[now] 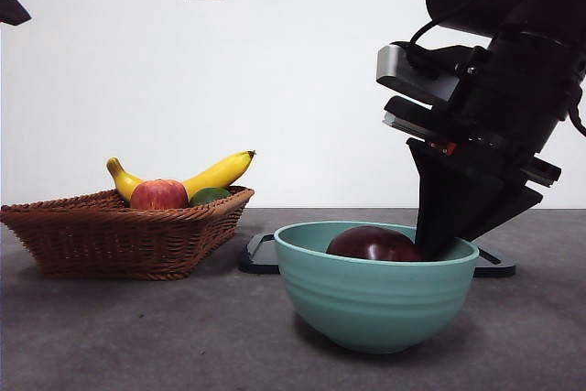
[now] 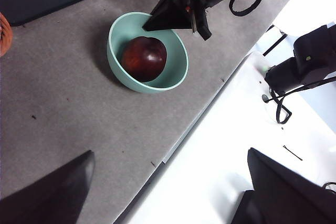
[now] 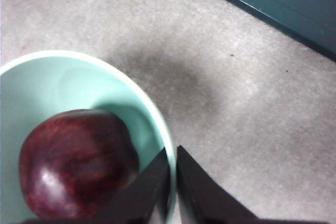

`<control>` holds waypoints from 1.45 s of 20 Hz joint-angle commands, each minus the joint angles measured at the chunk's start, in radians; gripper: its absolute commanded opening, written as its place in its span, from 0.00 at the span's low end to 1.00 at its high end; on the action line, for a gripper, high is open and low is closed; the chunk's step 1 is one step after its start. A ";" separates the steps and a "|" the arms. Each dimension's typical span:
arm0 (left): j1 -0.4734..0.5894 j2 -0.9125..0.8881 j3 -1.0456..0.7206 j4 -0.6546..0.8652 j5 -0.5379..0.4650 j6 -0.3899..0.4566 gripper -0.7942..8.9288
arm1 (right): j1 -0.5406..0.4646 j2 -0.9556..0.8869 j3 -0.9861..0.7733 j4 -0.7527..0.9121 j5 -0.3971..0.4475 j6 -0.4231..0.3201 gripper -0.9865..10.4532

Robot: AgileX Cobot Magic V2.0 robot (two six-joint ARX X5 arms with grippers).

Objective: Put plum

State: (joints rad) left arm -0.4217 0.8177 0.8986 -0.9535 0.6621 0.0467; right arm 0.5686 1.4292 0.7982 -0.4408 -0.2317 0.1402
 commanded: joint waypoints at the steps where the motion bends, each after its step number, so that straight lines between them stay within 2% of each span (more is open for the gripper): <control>1: -0.004 0.005 0.012 0.007 0.010 0.017 0.56 | 0.007 0.008 0.032 0.002 -0.004 0.030 0.09; 6: -0.004 0.005 0.012 0.007 0.010 0.017 0.56 | -0.002 0.006 0.164 -0.089 0.006 0.029 0.09; 11: -0.004 0.005 0.012 0.008 0.010 0.017 0.56 | -0.081 0.041 0.309 -0.120 0.049 0.005 0.09; 19: -0.004 0.005 0.012 0.006 0.010 0.017 0.56 | -0.209 0.322 0.570 -0.138 0.047 -0.044 0.09; 24: -0.004 0.005 0.012 0.004 0.010 0.016 0.56 | -0.244 0.443 0.598 -0.094 0.043 -0.048 0.09; 29: -0.004 0.005 0.012 0.004 0.010 0.016 0.56 | -0.250 0.469 0.598 -0.098 0.037 -0.049 0.09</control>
State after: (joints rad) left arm -0.4217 0.8177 0.8986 -0.9543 0.6621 0.0467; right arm 0.3134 1.8786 1.3693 -0.5438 -0.1883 0.1009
